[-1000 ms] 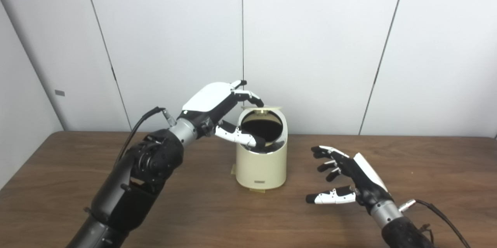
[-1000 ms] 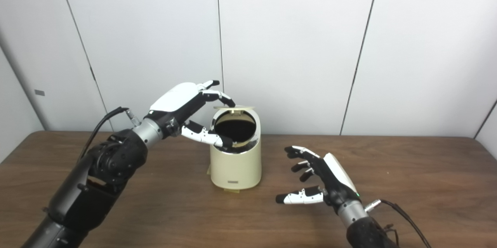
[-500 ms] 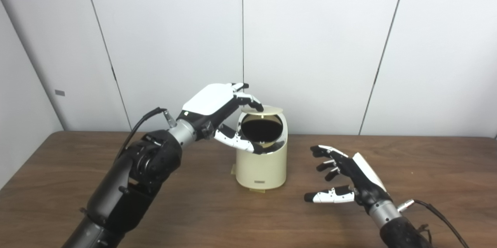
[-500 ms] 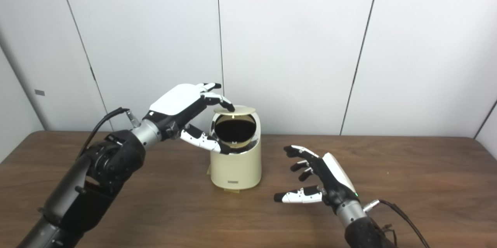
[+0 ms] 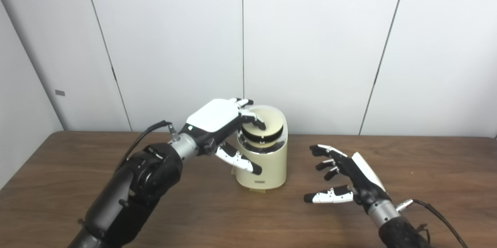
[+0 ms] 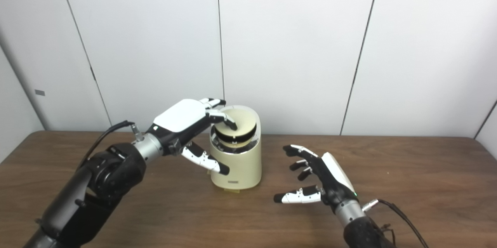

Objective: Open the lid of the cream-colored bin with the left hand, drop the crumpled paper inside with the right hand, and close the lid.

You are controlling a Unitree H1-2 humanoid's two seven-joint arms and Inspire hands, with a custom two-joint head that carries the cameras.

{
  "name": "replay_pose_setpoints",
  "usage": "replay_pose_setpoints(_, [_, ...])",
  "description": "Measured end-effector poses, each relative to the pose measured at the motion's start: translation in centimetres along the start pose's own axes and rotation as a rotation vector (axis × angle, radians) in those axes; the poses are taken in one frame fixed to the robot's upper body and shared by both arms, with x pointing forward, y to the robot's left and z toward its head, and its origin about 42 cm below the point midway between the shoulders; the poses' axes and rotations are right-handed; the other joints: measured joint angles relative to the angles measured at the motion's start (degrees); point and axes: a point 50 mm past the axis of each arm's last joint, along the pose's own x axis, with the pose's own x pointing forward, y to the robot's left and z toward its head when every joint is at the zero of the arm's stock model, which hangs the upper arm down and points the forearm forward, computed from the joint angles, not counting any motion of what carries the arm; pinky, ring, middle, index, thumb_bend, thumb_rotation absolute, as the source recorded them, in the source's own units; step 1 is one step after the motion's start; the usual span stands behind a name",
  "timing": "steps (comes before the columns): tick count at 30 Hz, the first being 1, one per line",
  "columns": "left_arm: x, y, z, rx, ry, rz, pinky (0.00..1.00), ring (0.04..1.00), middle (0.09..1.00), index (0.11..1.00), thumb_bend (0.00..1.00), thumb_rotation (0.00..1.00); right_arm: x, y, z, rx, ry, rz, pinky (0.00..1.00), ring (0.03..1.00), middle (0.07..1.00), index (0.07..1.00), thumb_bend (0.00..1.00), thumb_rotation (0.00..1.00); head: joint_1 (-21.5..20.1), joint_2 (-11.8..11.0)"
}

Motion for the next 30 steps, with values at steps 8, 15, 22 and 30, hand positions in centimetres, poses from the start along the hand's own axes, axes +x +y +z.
replay_pose_setpoints(8, [0.2, -0.8, 0.6, 0.076, -0.014, -0.055, 1.0, 0.957, 0.788, 0.785, 1.0, 0.55, 0.0, -0.1, 0.1, 0.001, 0.0, -0.002, 0.53, 0.684, 0.809, 0.829, 0.85, 0.21, -0.1, 0.4])
replay_pose_setpoints(15, [0.7, -1.2, 0.6, 0.199, -0.017, -0.092, 1.0, 0.975, 0.804, 0.792, 1.0, 0.55, 0.0, -0.2, 0.3, 0.001, 0.002, -0.008, 0.53, 0.685, 0.813, 0.829, 0.84, 0.22, -0.3, 0.6])
replay_pose_setpoints(22, [1.1, -1.5, 1.2, 0.296, -0.027, -0.116, 1.0, 0.975, 0.785, 0.773, 1.0, 0.55, -0.1, -0.4, 0.7, 0.0, -0.008, -0.014, 0.53, 0.686, 0.812, 0.83, 0.84, 0.25, -0.5, 0.7])
replay_pose_setpoints(30, [1.1, -1.4, 1.1, 0.289, -0.026, -0.116, 1.0, 0.967, 0.78, 0.766, 1.0, 0.57, -0.1, -0.4, 0.7, -0.001, -0.009, -0.014, 0.53, 0.679, 0.807, 0.828, 0.84, 0.25, -0.4, 0.5])
